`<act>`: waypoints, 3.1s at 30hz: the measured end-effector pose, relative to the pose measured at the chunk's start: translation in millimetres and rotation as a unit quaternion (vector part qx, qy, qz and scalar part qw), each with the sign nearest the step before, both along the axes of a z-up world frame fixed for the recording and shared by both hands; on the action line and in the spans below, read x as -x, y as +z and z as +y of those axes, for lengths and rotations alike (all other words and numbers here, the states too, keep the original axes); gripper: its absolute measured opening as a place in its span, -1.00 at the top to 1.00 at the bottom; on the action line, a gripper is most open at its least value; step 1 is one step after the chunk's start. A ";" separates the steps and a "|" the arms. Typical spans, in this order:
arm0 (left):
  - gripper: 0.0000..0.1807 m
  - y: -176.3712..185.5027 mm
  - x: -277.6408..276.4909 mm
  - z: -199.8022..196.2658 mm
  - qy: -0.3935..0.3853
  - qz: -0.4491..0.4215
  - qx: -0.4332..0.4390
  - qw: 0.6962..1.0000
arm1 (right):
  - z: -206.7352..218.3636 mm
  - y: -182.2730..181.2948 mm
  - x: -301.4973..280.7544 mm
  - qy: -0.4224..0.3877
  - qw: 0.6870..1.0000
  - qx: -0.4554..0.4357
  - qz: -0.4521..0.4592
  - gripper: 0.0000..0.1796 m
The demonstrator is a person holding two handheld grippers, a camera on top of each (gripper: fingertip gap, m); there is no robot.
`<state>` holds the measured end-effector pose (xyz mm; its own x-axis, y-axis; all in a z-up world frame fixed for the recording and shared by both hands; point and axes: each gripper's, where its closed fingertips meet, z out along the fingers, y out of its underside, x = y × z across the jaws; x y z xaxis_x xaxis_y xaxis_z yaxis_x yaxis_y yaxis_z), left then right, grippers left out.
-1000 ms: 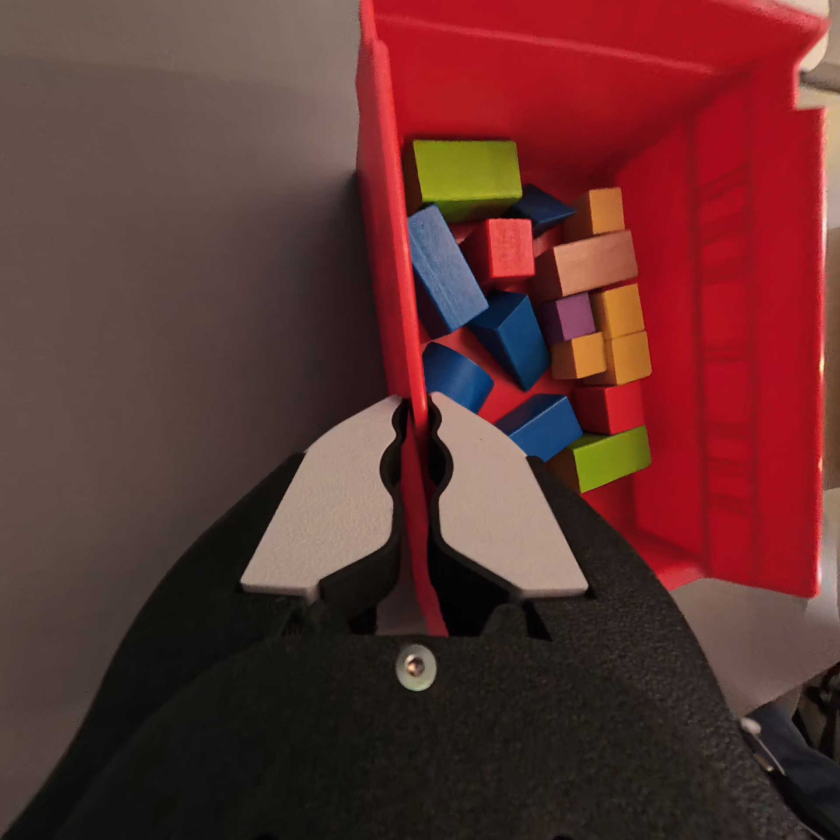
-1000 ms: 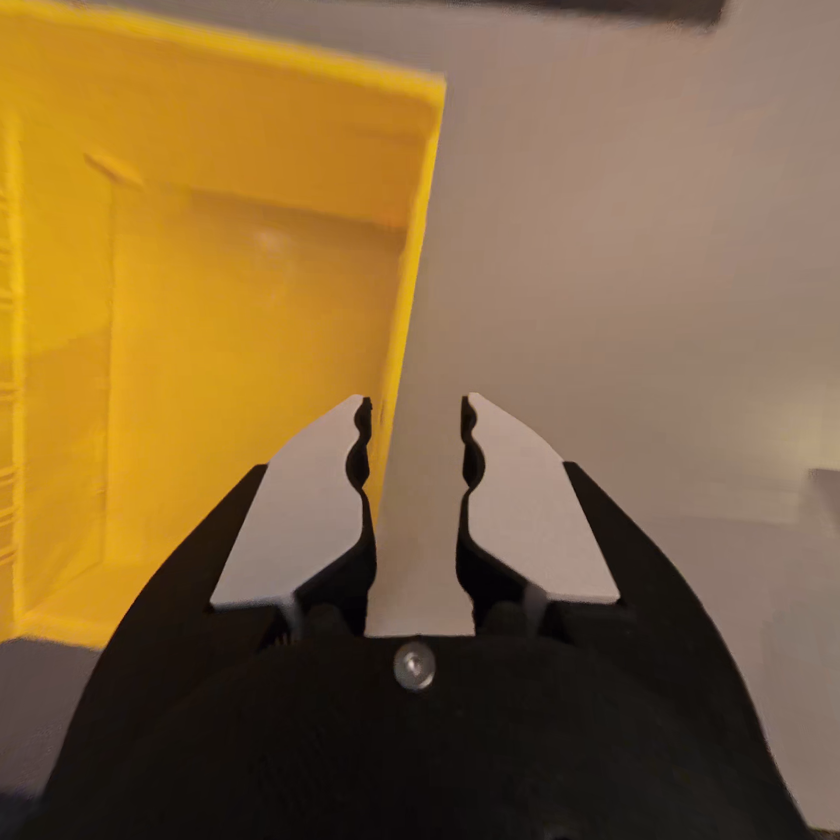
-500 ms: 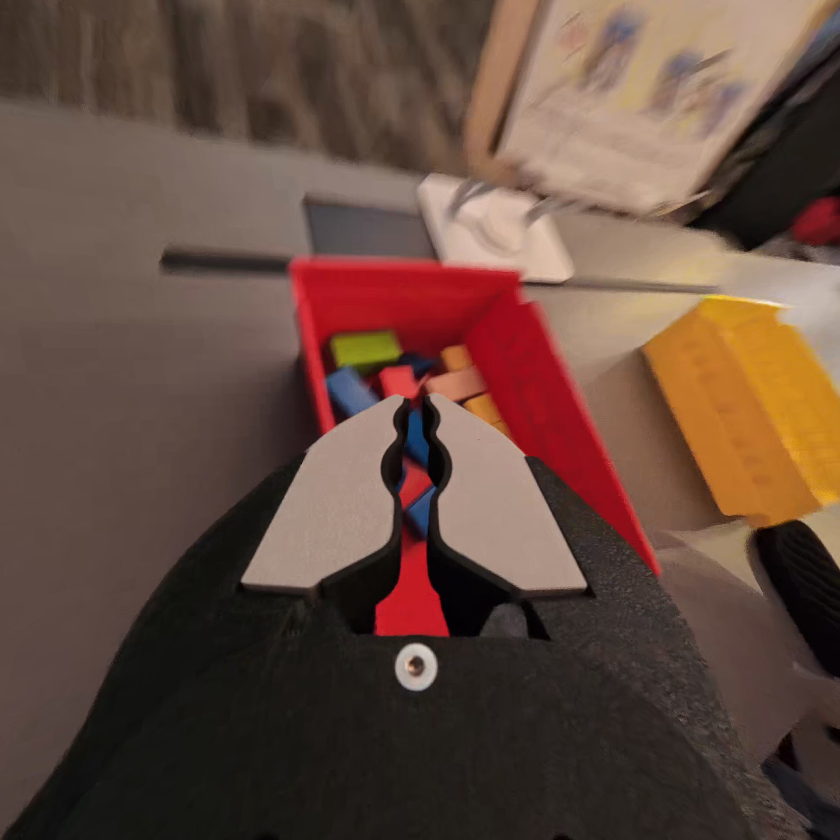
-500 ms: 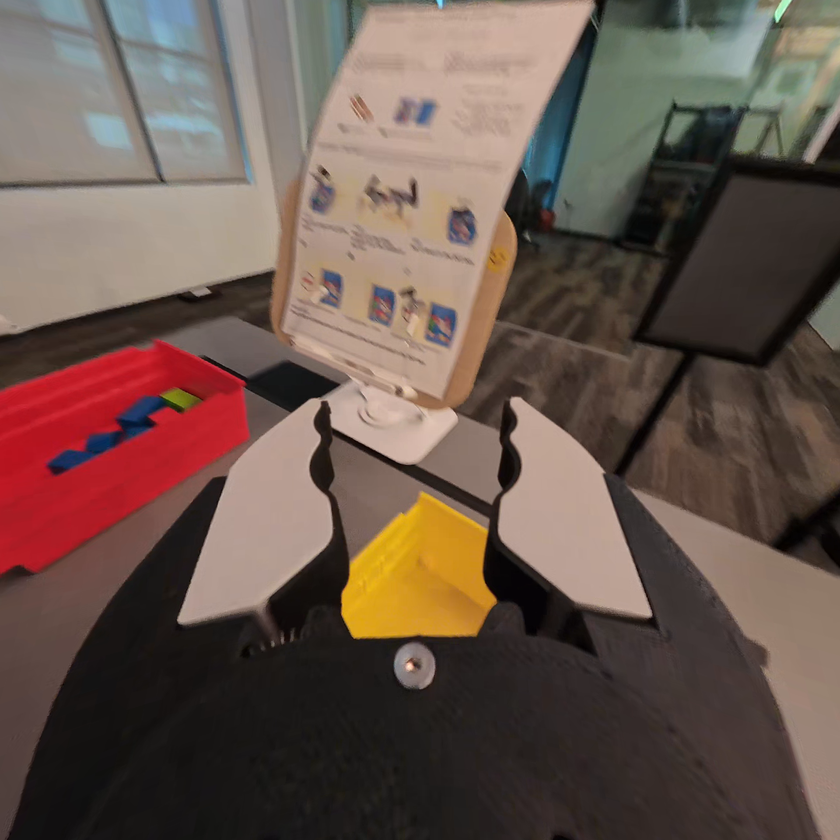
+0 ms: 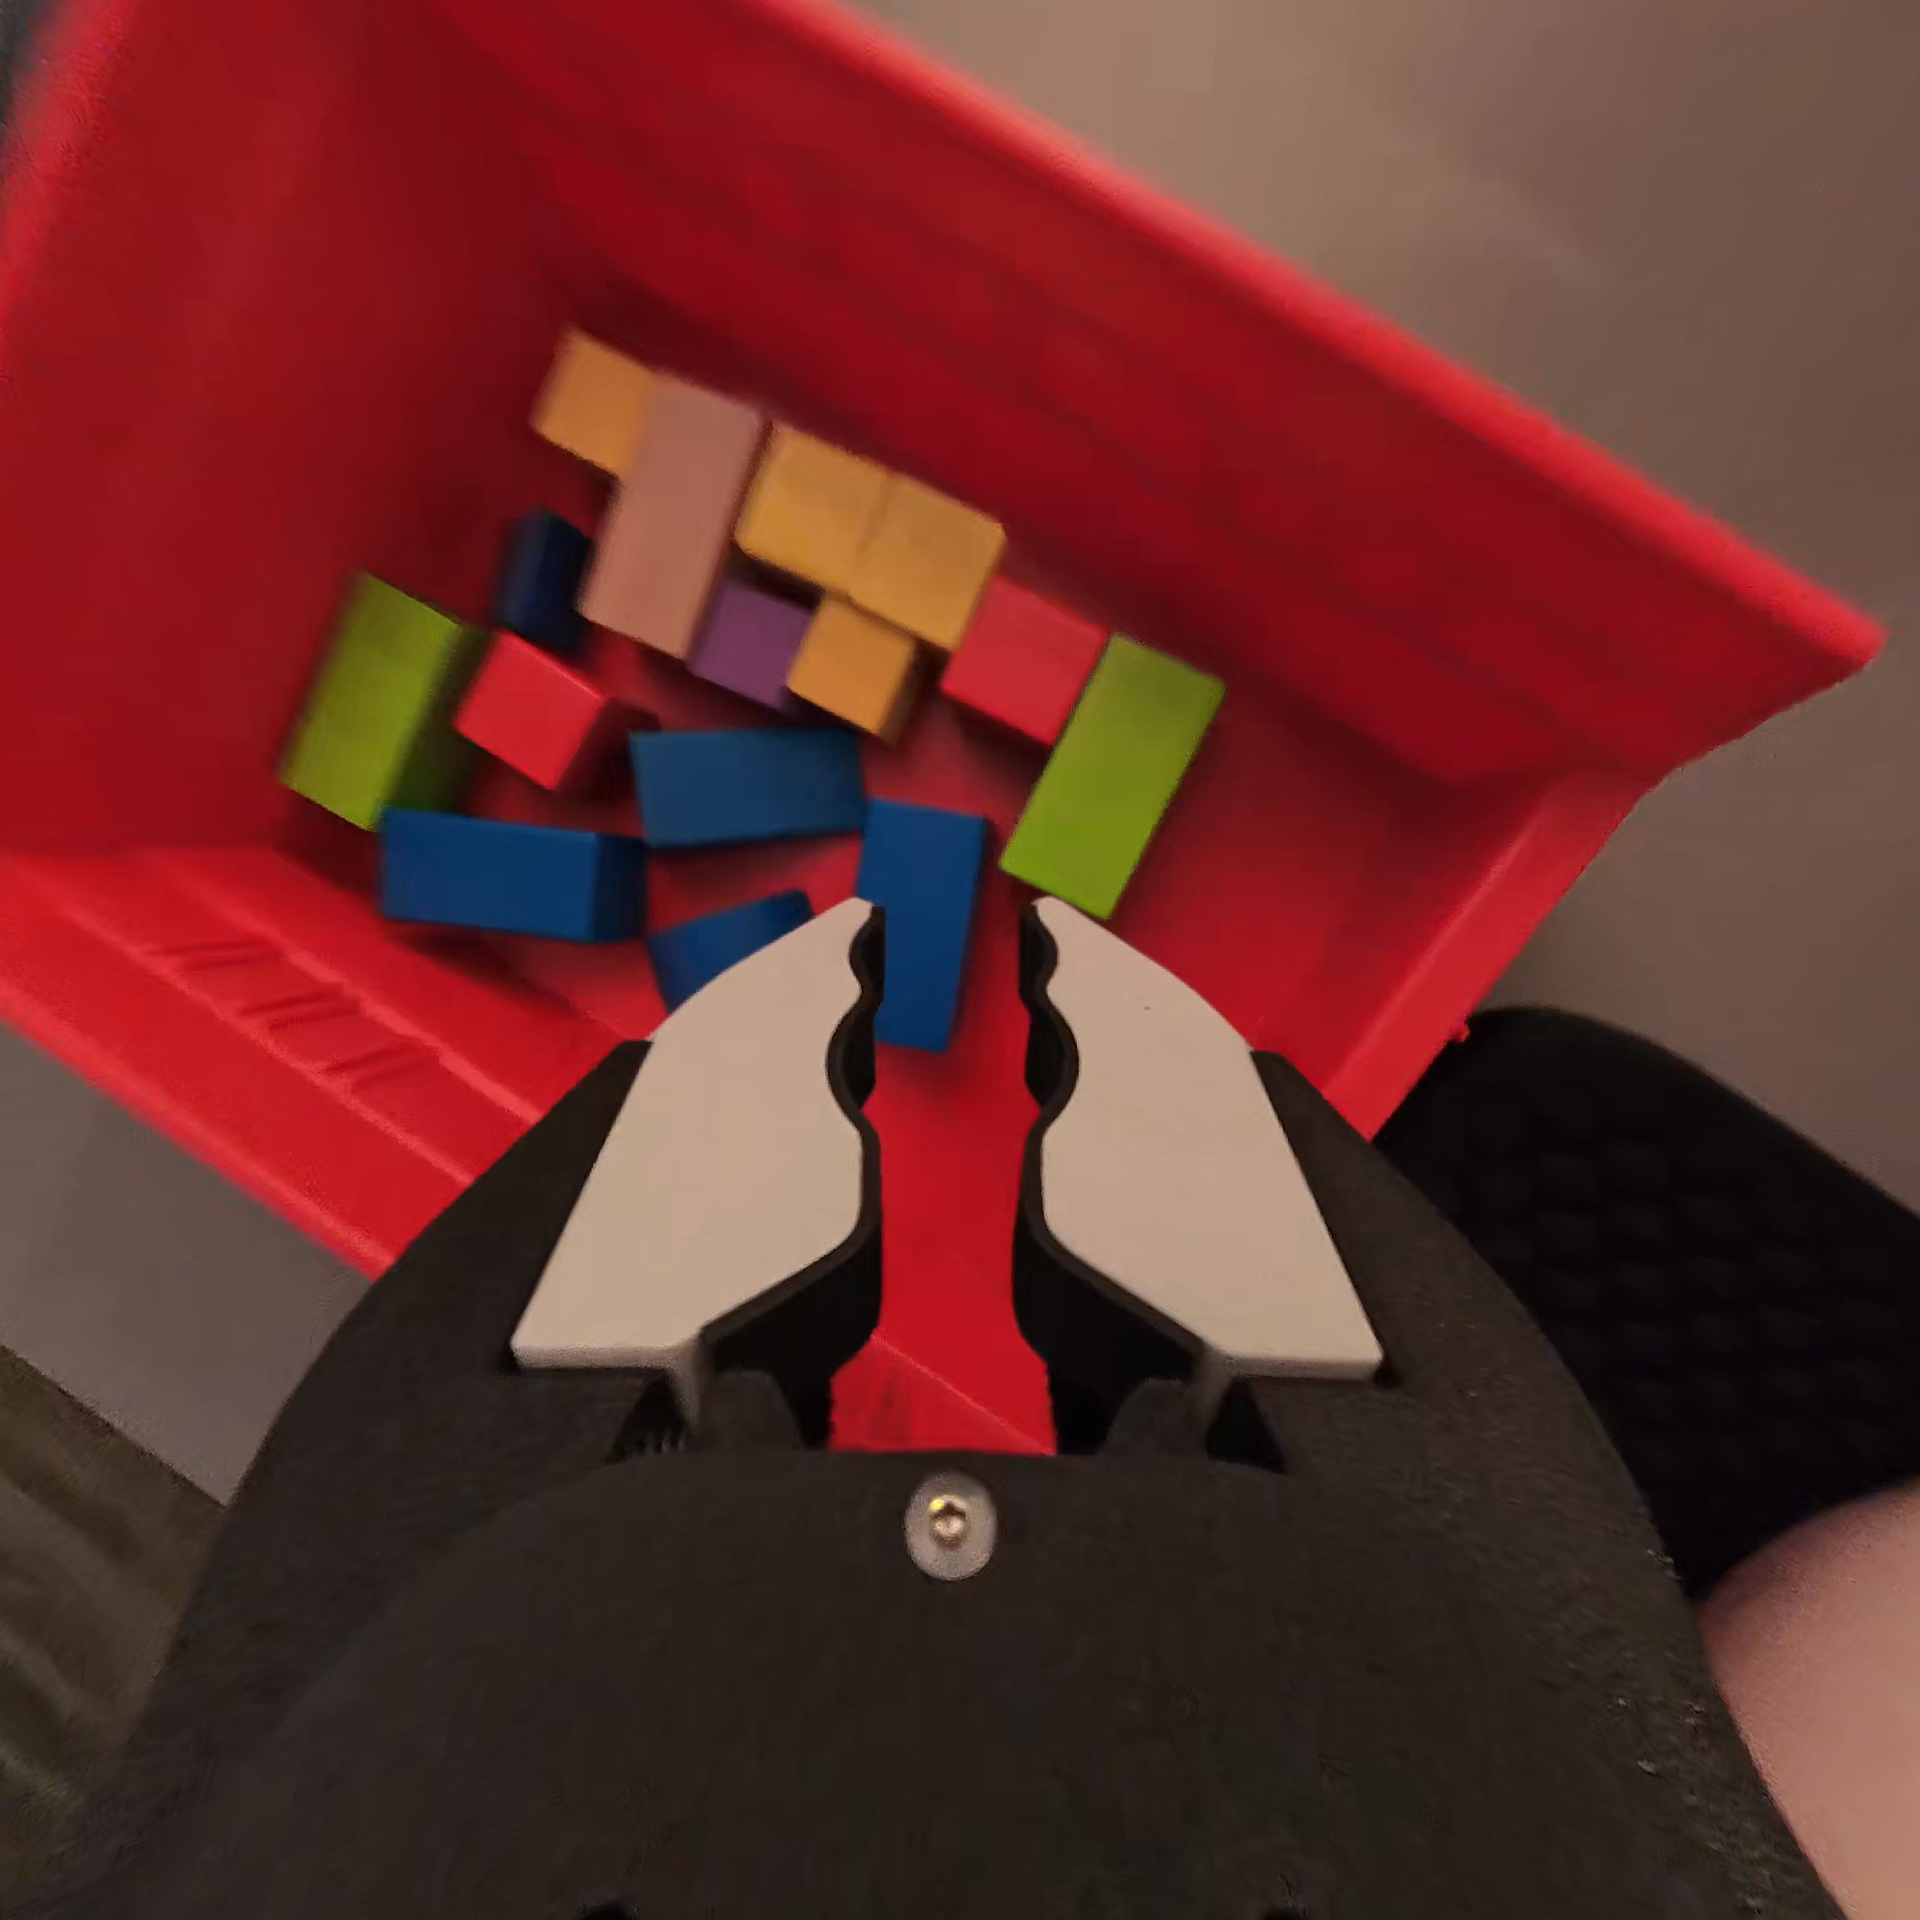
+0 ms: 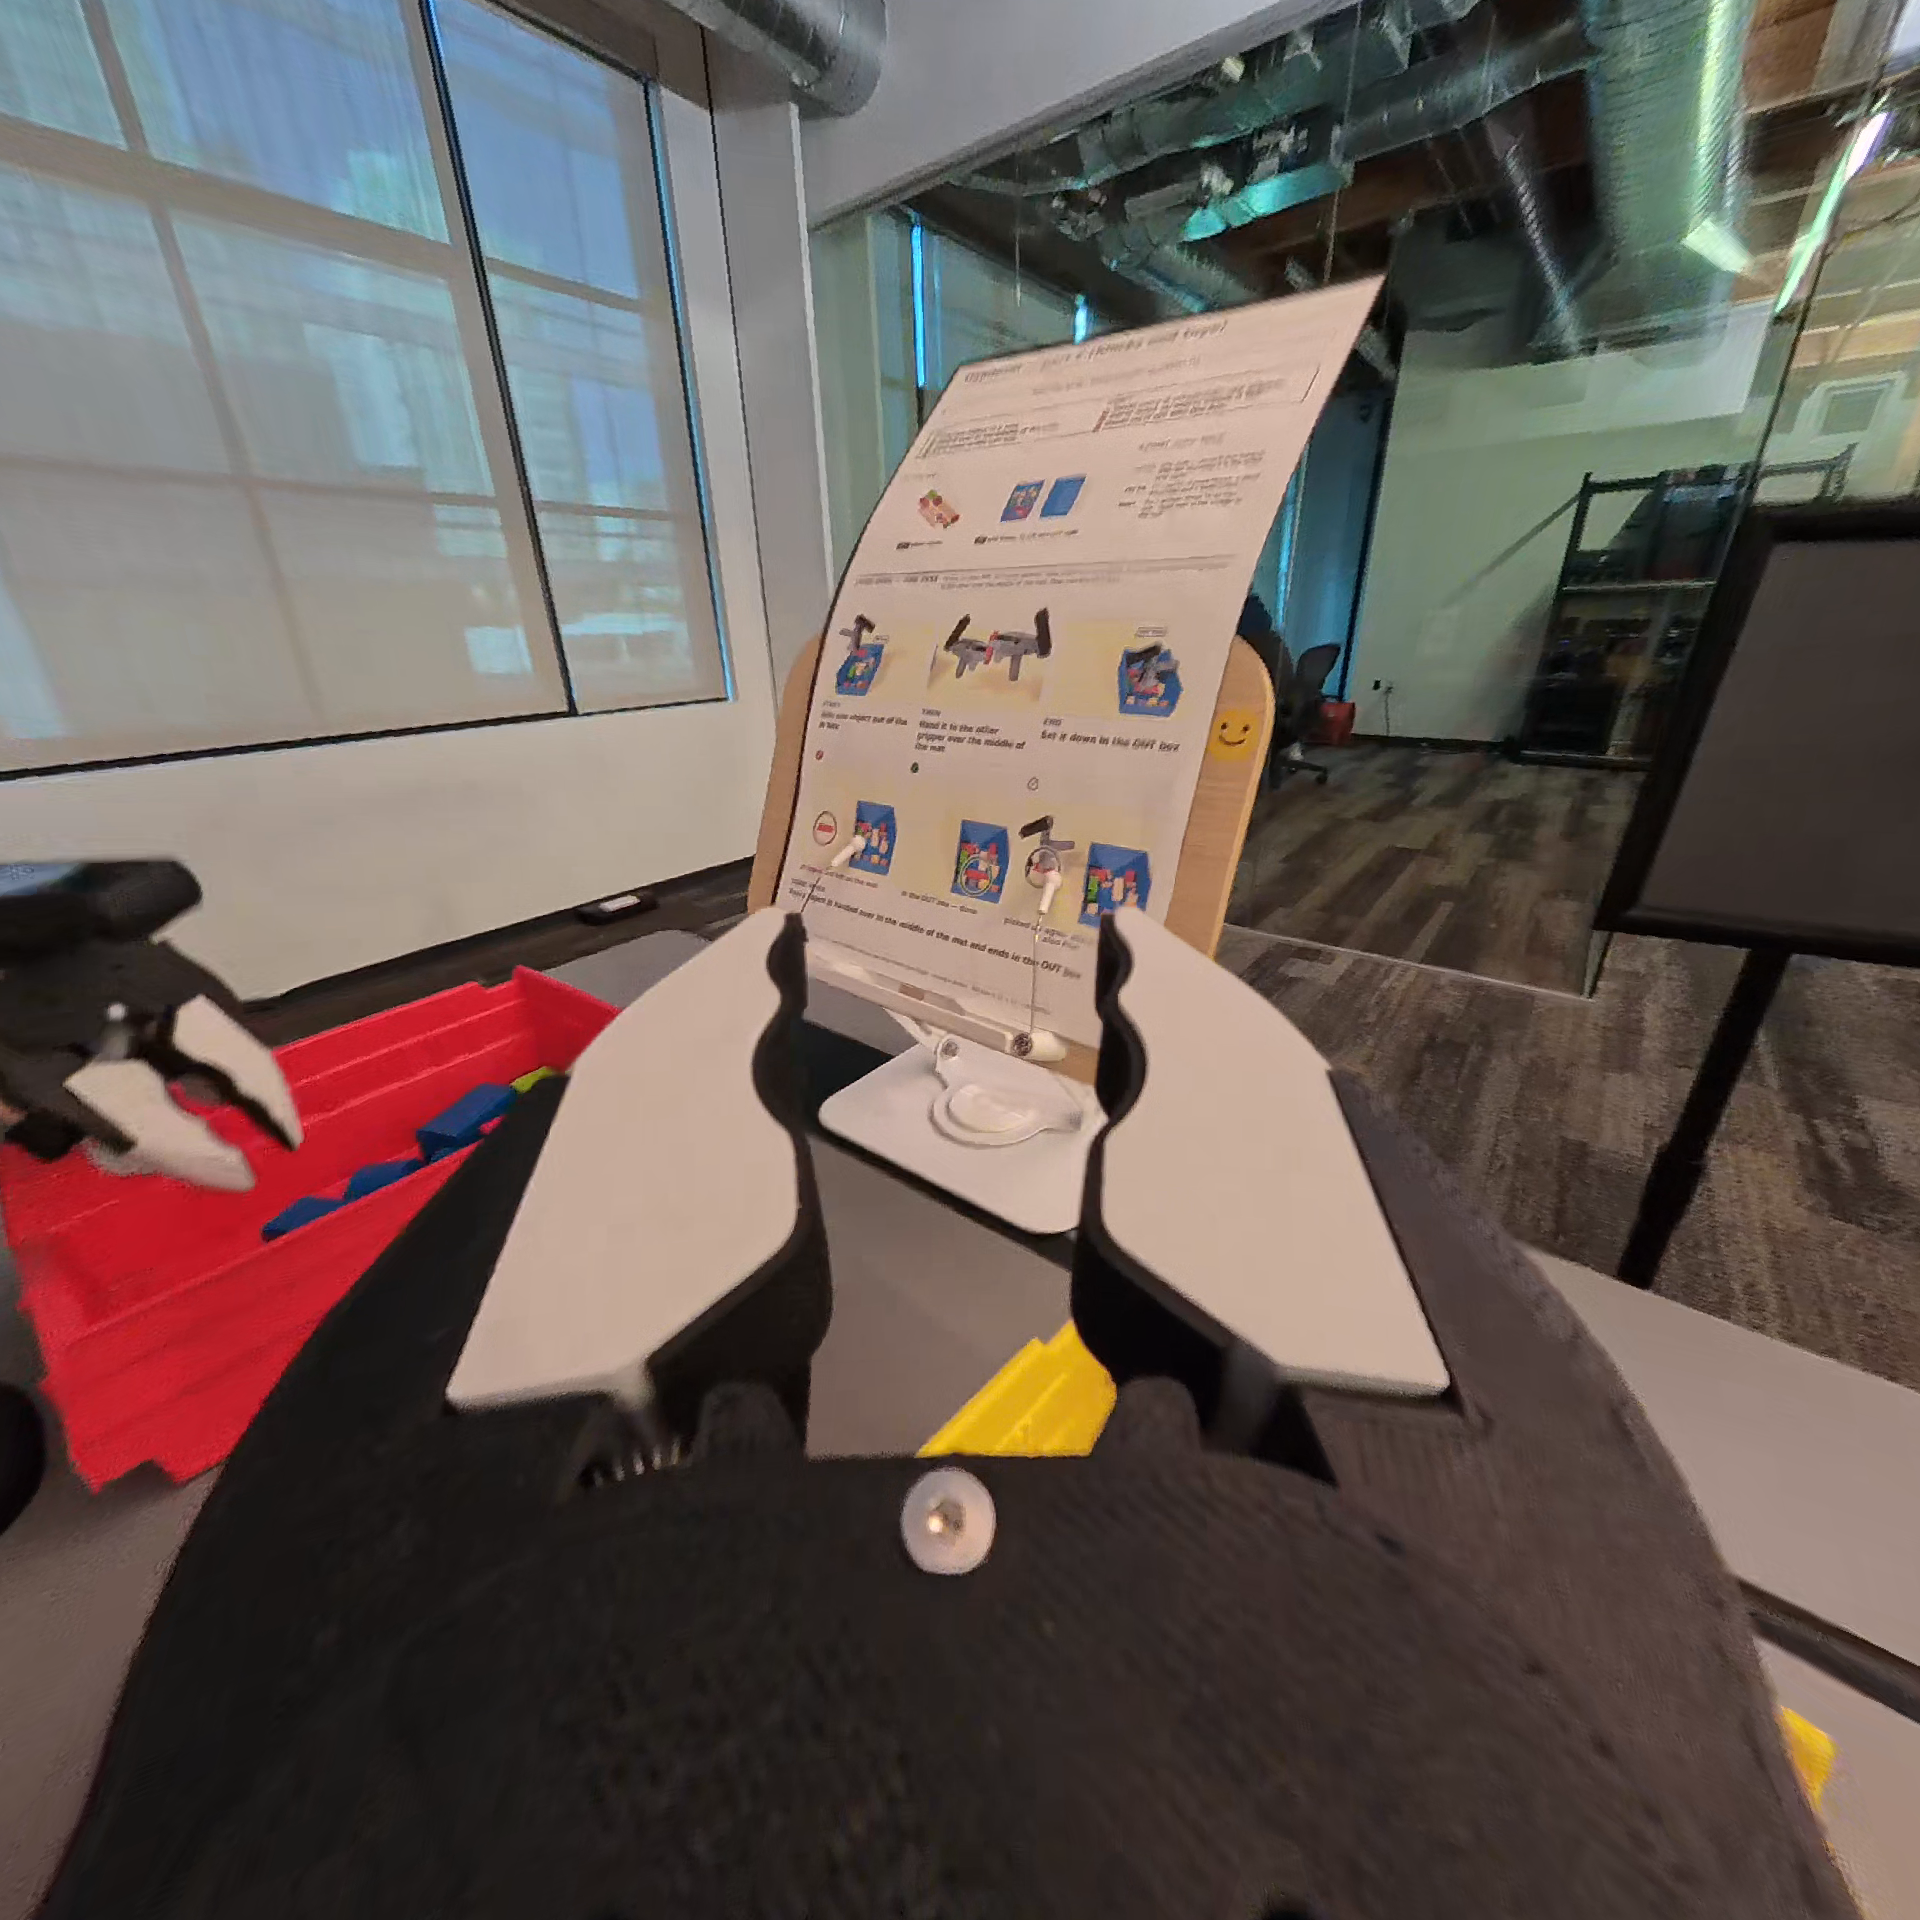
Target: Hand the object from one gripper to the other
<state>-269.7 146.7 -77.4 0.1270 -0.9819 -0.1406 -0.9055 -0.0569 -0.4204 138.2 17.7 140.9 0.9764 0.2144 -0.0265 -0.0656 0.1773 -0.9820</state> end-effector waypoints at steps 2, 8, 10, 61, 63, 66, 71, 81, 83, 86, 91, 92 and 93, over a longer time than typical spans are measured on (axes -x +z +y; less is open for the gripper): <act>0.61 -15.3 5.3 3.5 0.009 0.041 -0.001 0.999 | -5.2 6.9 -1.5 -0.014 1.000 -0.019 -0.009 0.40; 0.49 -37.0 5.3 13.8 0.015 0.086 -0.003 0.996 | -6.7 6.4 -0.9 -0.021 1.000 -0.011 -0.014 0.40; 0.49 -46.5 10.9 18.0 0.019 0.115 -0.005 0.993 | -6.7 6.4 0.5 -0.017 1.000 -0.011 -0.011 0.40; 0.63 153.8 -153.5 -140.8 -0.129 -0.373 0.401 0.827 | -0.6 -59.0 261.9 0.150 0.880 -0.136 -0.429 0.14; 0.63 156.4 -153.8 -142.5 -0.132 -0.378 0.408 0.820 | -4.1 -59.0 264.2 0.155 0.876 -0.140 -0.435 0.26; 0.63 154.7 -152.9 -141.4 -0.132 -0.376 0.408 0.822 | -2.6 -60.8 264.7 0.152 0.875 -0.129 -0.441 0.26; 0.57 166.2 -151.3 -144.0 -0.133 -0.391 0.451 0.791 | -10.3 -52.7 266.7 0.168 0.880 -0.125 -0.426 0.27; 0.54 184.3 -117.4 -94.1 -0.061 -0.459 0.390 0.796 | 16.6 -92.5 3.0 -0.119 0.925 0.312 -0.179 0.26; 0.55 186.1 -114.6 -92.9 -0.060 -0.461 0.391 0.794 | 10.0 -133.8 -45.7 -0.158 0.901 0.397 -0.079 0.26; 0.57 185.9 -114.2 -95.1 -0.063 -0.458 0.394 0.795 | 4.1 -180.6 -91.7 -0.204 0.868 0.452 0.014 0.27; 0.58 182.1 -117.9 -97.1 -0.065 -0.448 0.397 0.798 | 2.4 -238.9 -115.1 -0.234 0.819 0.520 0.073 0.27; 0.58 181.2 -118.4 -97.0 -0.064 -0.446 0.398 0.799 | 1.5 -248.0 -117.1 -0.238 0.809 0.532 0.074 0.27; 0.59 180.2 -118.8 -96.5 -0.062 -0.445 0.399 0.799 | -0.4 -255.6 -120.8 -0.248 0.799 0.543 0.074 0.27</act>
